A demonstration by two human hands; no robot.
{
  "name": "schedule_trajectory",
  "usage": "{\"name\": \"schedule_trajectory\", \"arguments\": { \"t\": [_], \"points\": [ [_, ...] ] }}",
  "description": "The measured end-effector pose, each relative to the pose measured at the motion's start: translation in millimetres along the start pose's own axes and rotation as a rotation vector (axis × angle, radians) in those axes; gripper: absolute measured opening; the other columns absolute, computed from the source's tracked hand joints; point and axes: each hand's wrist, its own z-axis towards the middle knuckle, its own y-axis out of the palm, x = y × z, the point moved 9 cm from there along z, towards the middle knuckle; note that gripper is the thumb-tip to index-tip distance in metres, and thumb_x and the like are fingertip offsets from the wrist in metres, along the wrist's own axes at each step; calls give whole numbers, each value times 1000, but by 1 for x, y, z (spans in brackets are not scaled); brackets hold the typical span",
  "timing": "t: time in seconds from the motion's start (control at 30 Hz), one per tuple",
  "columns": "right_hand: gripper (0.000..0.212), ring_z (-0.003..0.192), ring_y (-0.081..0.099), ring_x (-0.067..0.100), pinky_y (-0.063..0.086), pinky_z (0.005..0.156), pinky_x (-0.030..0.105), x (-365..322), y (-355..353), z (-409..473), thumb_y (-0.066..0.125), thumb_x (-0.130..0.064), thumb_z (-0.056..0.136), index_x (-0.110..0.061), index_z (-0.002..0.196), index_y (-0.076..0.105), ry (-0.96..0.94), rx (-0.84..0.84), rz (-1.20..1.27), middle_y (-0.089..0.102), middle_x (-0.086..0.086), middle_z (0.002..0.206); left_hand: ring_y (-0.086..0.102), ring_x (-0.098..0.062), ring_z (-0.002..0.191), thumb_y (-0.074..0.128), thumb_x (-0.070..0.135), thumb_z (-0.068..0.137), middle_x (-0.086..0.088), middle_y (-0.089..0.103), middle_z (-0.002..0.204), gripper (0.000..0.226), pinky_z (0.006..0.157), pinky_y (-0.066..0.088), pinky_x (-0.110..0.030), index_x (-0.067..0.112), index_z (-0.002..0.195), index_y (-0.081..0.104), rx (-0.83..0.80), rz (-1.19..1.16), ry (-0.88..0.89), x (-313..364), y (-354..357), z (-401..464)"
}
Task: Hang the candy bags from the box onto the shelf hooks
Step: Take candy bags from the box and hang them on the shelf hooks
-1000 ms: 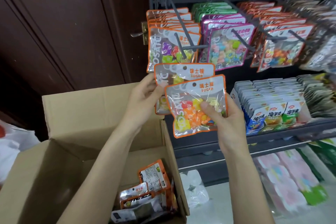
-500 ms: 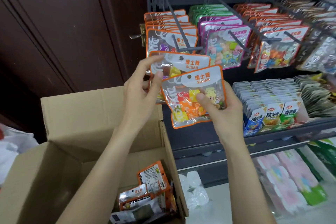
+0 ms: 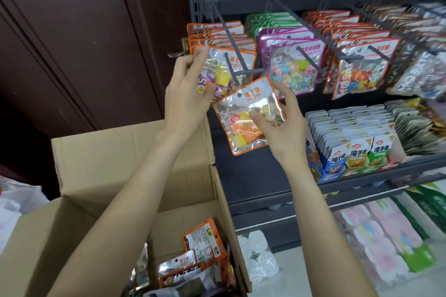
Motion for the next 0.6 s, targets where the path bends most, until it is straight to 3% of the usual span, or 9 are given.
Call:
{"name": "schedule_trajectory", "arguments": {
  "t": [0.1,0.23,0.3,0.4,0.5,0.6],
  "points": [
    [59,105,63,5,53,81,24,-6,-13,-13,73,-5,83,-28,131,49,-9,-10,75,59,-33,114,49,-20,110,71,18,84,-11,45,127,62,76,45,-26,22,141,46,49,49,-14,-5,2,-5],
    [64,113,60,8,51,84,20,-15,-28,-27,73,5,78,-24,131,48,-33,-38,217,55,-7,132,38,-4,115,65,27,88,-1,37,132,53,94,48,-37,27,138,49,58,-150,-100,-17,3,-16],
    [66,120,57,15,52,88,25,-21,-26,-26,74,5,77,-29,129,50,-55,-45,244,54,-6,135,38,-3,121,57,30,93,3,37,131,43,100,45,-41,27,136,52,109,-253,-149,-20,-5,-24],
    [66,121,57,25,53,89,29,-29,-14,-18,74,3,78,-32,128,50,-95,-58,294,54,-12,135,45,-8,124,46,23,100,-3,47,132,31,102,40,-22,17,129,57,243,-442,-225,-14,-25,-41],
    [64,122,57,21,51,91,30,-28,-4,-10,75,0,80,-34,128,50,-95,-36,298,53,-6,137,51,-7,119,43,24,100,1,52,128,29,99,43,-25,16,126,56,269,-634,-286,-2,-34,-55],
    [63,127,52,27,47,101,50,-18,2,-4,77,-9,81,-38,130,51,-64,-8,292,52,6,140,56,-6,111,56,29,92,6,52,127,33,86,46,-19,28,124,48,189,-762,-248,18,-33,-61]
  ]
}}
